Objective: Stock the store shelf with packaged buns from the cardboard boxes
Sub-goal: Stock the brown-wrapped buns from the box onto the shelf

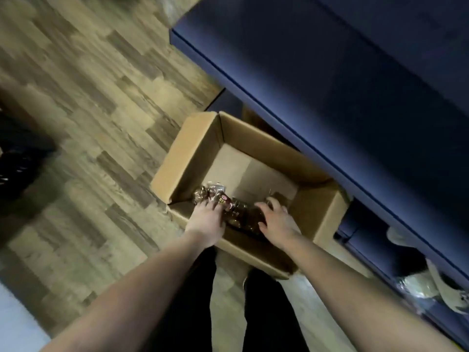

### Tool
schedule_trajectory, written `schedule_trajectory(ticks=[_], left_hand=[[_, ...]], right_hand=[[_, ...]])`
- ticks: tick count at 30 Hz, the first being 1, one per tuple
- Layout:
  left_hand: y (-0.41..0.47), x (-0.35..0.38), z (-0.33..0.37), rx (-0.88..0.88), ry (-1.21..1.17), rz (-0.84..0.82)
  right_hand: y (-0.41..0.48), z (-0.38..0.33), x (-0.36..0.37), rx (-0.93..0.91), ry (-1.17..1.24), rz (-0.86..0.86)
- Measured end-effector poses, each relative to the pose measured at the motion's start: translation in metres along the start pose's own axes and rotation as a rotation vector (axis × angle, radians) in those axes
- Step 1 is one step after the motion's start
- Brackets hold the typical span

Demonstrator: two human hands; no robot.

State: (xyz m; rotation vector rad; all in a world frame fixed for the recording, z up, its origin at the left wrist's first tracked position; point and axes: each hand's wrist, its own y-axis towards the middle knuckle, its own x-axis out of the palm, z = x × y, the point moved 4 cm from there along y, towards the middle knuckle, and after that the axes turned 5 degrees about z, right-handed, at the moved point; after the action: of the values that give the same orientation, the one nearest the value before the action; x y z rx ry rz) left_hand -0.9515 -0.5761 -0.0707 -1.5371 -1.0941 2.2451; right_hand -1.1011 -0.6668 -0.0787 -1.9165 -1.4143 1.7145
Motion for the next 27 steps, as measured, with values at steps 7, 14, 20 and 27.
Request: schedule_trajectory(ticks=[7, 14, 20, 27], left_hand=[[0.126, 0.067, -0.027, 0.011, 0.019, -0.151], [0.200, 0.131, -0.028, 0.489, 0.567, -0.238], [0.213, 0.149, -0.040, 0.533, 0.787, -0.355], [0.198, 0.114, -0.025, 0.424, 0.761, -0.164]], right_hand=[[0.105, 0.063, 0.074, 0.242, 0.139, 0.074], [0.182, 0.115, 0.127, 0.367, 0.085, 0.062], [0.197, 0.130, 0.147, 0.383, -0.119, 0.063], [0.170, 0.114, 0.121, 0.336, -0.110, 0.101]])
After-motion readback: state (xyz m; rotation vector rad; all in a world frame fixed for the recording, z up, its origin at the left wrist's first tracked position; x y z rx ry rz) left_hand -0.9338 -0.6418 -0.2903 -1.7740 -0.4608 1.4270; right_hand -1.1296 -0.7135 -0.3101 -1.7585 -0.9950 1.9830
